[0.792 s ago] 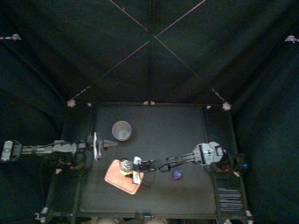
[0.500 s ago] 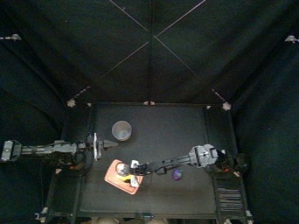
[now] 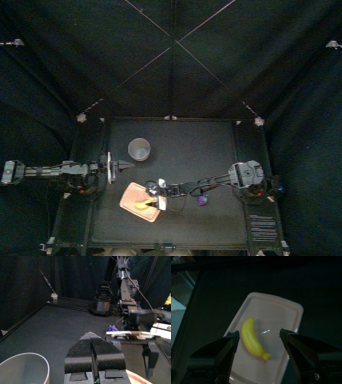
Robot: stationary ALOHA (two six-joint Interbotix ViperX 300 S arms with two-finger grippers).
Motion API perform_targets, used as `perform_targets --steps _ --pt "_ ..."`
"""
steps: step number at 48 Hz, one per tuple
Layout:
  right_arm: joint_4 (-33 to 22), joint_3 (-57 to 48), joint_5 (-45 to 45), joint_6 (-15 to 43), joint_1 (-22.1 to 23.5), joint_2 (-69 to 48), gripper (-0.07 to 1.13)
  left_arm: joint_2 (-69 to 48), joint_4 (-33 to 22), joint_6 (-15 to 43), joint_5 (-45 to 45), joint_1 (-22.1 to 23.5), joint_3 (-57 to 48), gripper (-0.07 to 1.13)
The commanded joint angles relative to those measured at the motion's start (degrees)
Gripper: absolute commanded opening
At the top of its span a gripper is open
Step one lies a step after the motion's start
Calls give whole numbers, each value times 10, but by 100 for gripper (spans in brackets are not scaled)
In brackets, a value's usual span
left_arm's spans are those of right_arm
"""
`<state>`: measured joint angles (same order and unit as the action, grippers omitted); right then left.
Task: Pick the banana then place it on the pink plate
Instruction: Drop banana on the pink plate and return to neutral
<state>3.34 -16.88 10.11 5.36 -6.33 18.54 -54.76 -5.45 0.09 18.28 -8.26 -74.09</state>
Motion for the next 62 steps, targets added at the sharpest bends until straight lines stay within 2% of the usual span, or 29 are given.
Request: perform_targets --steps 1,7,12,23,31,37,53,62 --pt "-4 -97 127 0 16 -98 97 3 2 2 3 -2 4 2" --pt "-3 -188 221 -4 30 -157 97 3 3 1 3 2 4 2" --pt "-4 -243 258 -6 45 -200 97 3 11 2 3 4 6 2" --pt "-2 -313 266 -1 72 -280 97 4 47 4 24 14 7 2" --pt "-6 -340 270 -5 98 -325 97 3 102 4 42 12 5 2" --pt "-6 -360 270 -4 126 -354 97 3 124 2 41 15 4 2" --pt "-5 -392 272 -2 152 -381 97 3 120 -2 35 13 -4 2" --pt "-4 -395 272 -1 153 -374 97 3 91 -1 35 11 -11 2"
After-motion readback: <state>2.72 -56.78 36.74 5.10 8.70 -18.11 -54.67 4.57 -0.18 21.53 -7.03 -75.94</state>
